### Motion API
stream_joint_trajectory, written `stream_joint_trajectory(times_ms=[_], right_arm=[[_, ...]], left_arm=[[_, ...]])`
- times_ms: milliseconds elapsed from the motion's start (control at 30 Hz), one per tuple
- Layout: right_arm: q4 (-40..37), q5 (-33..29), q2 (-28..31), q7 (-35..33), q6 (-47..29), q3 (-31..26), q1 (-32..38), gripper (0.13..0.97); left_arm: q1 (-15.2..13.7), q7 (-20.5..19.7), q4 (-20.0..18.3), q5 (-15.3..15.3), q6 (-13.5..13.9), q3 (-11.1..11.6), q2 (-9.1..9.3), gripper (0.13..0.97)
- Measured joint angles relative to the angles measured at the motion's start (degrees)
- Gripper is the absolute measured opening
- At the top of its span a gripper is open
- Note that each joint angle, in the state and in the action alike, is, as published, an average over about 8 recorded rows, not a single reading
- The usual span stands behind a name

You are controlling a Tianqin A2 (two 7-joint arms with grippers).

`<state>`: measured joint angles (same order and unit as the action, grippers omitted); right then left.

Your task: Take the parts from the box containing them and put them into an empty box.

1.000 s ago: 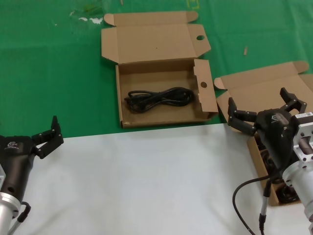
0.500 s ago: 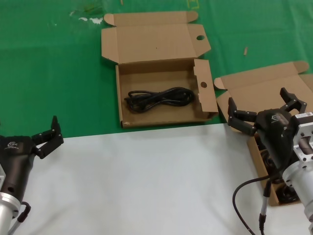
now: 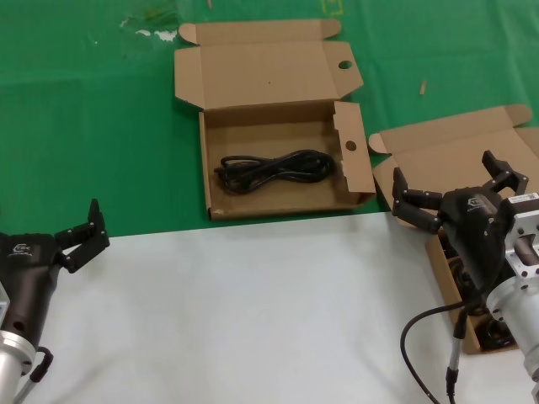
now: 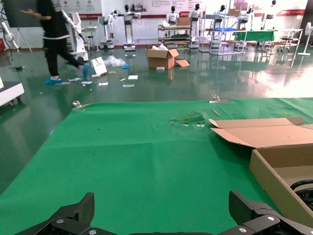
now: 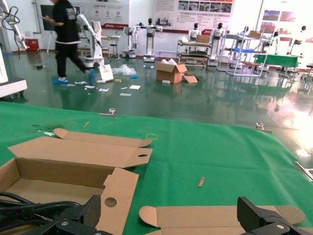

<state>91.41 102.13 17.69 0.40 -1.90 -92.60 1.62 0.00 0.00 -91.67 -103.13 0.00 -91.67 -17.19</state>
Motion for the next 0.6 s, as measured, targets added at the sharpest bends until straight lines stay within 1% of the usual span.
stream_joint_trajectory(times_ms=[600], right_arm=[[0.0,0.0,0.0,0.0,0.0,0.0,0.0,0.966]], left_arm=[[0.0,0.0,0.0,0.0,0.0,0.0,0.0,0.966]])
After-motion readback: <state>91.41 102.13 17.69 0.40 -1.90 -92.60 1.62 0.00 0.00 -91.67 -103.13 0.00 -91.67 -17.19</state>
